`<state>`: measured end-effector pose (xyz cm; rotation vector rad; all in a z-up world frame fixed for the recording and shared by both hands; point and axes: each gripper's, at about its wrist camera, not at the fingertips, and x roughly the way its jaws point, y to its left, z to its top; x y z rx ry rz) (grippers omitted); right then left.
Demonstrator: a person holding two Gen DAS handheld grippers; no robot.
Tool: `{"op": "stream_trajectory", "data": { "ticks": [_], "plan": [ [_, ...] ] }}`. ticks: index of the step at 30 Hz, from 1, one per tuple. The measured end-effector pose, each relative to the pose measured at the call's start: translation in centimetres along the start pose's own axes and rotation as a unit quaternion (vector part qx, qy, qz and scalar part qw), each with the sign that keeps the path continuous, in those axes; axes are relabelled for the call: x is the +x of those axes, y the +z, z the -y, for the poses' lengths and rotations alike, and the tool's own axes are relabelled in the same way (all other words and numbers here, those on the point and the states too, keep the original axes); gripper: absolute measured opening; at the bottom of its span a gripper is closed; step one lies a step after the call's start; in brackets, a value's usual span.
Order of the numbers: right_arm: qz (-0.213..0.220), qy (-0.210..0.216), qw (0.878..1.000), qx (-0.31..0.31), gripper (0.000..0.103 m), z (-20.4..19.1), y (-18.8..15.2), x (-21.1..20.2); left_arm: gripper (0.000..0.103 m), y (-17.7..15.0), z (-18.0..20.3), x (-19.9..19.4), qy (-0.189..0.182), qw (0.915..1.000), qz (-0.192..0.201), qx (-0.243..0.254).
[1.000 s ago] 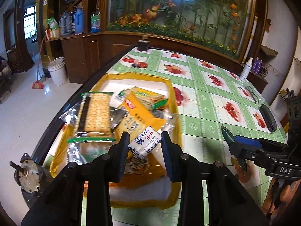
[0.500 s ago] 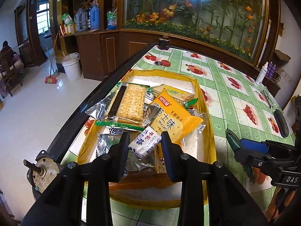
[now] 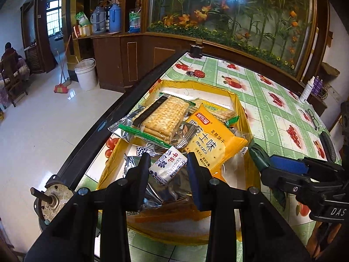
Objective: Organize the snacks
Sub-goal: 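Carry the green bar pack and white candy pack over the tray with both grippers, then release the green pack and candy pack into the tray, open both grippers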
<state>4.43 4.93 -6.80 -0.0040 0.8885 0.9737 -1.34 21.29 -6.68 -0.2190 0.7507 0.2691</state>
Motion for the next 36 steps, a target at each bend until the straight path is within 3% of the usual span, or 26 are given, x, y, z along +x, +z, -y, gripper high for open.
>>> {"op": "stream_trajectory", "data": {
  "ticks": [27, 31, 33, 35, 36],
  "plan": [
    [-0.003, -0.008, 1.000, -0.024, 0.045, -2.1, 1.7, 3.0, 0.032, 0.3, -0.9, 0.6, 0.028, 0.9996, 0.005, 0.002],
    [-0.006, -0.009, 1.000, -0.023, 0.048, -2.2, 1.8, 3.3, 0.032, 0.4, -1.2, 1.0, 0.020, 0.9997, -0.010, -0.010],
    [-0.006, -0.009, 1.000, -0.019, 0.051, -2.2, 1.9, 3.5, 0.038, 0.5, -1.5, 1.1, 0.020, 0.9995, -0.015, -0.021],
    [-0.004, -0.012, 1.000, -0.019, 0.056, -2.3, 1.8, 3.5, 0.055, 0.5, -1.6, 0.7, 0.031, 0.9993, -0.008, -0.019],
    [-0.001, -0.021, 1.000, -0.021, 0.069, -2.3, 1.8, 3.3, 0.070, 0.6, -1.6, 0.5, 0.035, 0.9992, -0.003, -0.018]
  ]
}}
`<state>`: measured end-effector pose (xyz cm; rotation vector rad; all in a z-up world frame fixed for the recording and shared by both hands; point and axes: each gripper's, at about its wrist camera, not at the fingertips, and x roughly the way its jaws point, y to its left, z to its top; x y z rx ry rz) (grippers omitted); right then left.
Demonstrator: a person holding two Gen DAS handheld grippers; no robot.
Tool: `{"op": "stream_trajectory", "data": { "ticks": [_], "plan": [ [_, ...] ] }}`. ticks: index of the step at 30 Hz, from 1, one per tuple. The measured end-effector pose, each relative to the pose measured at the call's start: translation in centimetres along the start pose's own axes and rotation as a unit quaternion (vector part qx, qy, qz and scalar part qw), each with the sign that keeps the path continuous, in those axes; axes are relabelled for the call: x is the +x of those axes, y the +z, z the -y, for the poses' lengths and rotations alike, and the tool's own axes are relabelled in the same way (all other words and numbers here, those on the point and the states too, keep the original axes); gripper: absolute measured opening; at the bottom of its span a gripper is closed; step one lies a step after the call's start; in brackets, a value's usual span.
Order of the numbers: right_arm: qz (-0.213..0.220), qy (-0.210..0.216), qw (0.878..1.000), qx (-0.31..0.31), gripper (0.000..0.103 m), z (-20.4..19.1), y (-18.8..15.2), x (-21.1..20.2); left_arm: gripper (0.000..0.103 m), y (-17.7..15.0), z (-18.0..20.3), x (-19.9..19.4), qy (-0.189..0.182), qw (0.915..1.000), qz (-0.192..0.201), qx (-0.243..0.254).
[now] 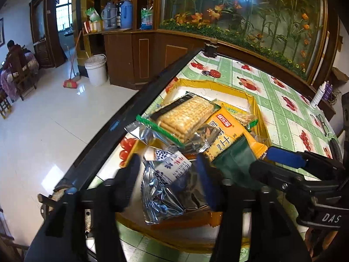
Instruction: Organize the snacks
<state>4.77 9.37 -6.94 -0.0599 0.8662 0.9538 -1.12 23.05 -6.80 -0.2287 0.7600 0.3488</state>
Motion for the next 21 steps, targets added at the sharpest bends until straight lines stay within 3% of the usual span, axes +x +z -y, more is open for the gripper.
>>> {"op": "stream_trajectory", "data": {
  "ticks": [1, 2, 11, 21],
  "plan": [
    [0.002, -0.010, 1.000, -0.002, 0.080, 0.0, 0.0, -0.2, 0.079, 0.0, -0.1, -0.4, 0.003, 1.0000, 0.009, -0.002],
    [0.005, -0.014, 1.000, -0.003, 0.081, 0.0, -0.1, -0.5, 0.079, 0.1, -0.1, -0.8, 0.002, 0.9998, 0.017, -0.005],
    [0.032, -0.023, 0.999, 0.011, 0.083, 1.5, -0.6, -3.5, 0.080, 0.4, 0.0, -2.8, 0.015, 0.9987, 0.044, -0.022],
    [0.044, 0.008, 0.999, -0.026, 0.085, 1.7, -1.7, -5.7, 0.080, -0.6, 1.5, -6.8, 0.027, 0.9963, 0.082, -0.005]
  ]
}}
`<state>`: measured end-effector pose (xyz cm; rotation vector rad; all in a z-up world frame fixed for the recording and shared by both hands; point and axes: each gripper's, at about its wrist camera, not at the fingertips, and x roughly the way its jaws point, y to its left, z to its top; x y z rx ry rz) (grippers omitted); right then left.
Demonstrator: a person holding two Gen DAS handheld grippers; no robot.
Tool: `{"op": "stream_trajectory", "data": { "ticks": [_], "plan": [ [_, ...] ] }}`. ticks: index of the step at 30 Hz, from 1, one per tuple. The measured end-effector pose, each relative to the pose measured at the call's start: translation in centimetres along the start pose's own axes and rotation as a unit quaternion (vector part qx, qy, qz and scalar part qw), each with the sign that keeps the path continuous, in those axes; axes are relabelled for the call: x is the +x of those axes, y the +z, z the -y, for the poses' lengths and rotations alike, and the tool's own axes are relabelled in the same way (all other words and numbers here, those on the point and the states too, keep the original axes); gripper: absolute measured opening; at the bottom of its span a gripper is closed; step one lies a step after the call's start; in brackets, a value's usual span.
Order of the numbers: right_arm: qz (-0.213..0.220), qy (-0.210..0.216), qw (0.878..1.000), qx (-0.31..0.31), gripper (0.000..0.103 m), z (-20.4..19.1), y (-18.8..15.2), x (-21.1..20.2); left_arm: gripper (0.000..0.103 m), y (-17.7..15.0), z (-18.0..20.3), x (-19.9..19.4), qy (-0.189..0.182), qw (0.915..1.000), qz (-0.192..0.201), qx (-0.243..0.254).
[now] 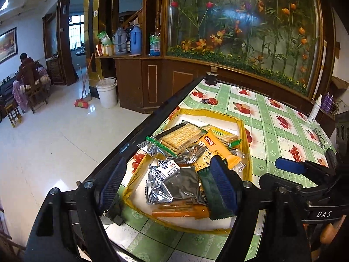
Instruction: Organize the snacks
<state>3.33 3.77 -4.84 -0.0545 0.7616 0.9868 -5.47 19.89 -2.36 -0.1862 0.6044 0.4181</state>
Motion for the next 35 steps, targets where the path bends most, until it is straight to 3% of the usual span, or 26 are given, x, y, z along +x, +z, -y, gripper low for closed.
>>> {"op": "stream_trajectory", "data": {
  "ticks": [14, 18, 25, 35],
  "plan": [
    [0.020, 0.006, 0.997, -0.075, 0.086, -1.7, -0.7, -2.9, 0.083, -0.9, 1.5, -2.7, 0.014, 0.9996, 0.004, 0.025],
    [0.018, 0.006, 0.995, -0.098, 0.086, -2.2, -0.7, -2.9, 0.090, -1.2, 1.1, -3.3, 0.023, 0.9995, 0.010, 0.020],
    [0.016, 0.016, 0.991, -0.134, 0.086, -3.3, -0.5, -2.5, 0.089, -1.2, 0.4, -5.0, 0.032, 0.9979, 0.052, 0.019],
    [0.003, 0.017, 0.984, -0.177, 0.086, -4.5, -0.2, -1.2, 0.090, -1.0, 0.6, -5.7, 0.012, 0.9980, 0.057, 0.025]
  ]
}}
